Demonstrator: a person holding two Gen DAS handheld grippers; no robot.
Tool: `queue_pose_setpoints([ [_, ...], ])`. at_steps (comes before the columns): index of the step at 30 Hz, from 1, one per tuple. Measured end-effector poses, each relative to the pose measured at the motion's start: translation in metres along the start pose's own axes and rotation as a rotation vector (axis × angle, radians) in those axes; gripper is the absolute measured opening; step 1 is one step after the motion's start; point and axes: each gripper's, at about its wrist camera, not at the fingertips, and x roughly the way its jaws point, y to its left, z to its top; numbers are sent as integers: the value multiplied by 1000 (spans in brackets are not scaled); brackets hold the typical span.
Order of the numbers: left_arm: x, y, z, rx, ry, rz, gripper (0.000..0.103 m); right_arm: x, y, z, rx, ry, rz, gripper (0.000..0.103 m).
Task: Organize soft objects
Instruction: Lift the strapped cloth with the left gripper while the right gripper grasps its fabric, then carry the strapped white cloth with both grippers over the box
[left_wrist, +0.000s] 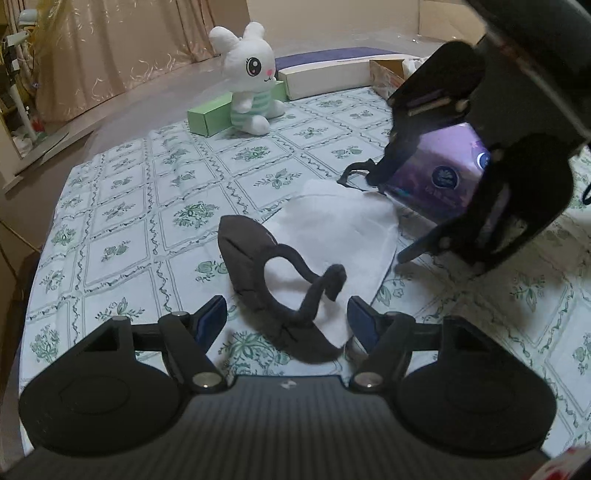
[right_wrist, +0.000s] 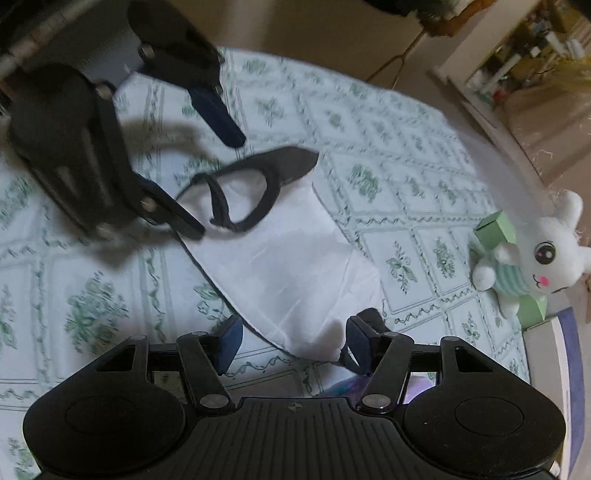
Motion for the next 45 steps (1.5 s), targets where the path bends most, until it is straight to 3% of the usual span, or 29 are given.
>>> queue_pose_setpoints([
  [5,-5,2,-5,-4,-31,-7,71,21,-1,6,-16,50,14,60],
  [7,-4,-1,-4,7,-32,-14,71,24,-4,10,2,49,22,41],
  [9,-1,-3,-4,26,-32,-14,71,23,-3,14,11,48,33,14],
  [12,5,-6,-1,58,-22,11,71,24,-2,17,41,44,35,8],
  [20,5,-17,8,90,-85,-48,68,3,-16,7,214,-8,124,7],
  [22,7,-23,11,119,-79,-57,57,-4,-18,3,259,-22,149,6],
  [24,9,-30,14,146,-60,-49,38,-10,-19,-2,289,-33,169,6],
  [27,3,-39,19,168,-46,-48,16,-19,-18,-8,306,-49,169,6],
  [33,-29,-65,25,193,-32,-21,10,-50,-9,-17,344,-112,168,6],
  [37,-57,-87,23,154,-52,-10,9,-81,9,-26,392,-166,155,6],
  [45,-109,-158,23,101,-95,-69,9,-159,53,-69,529,-256,108,6],
])
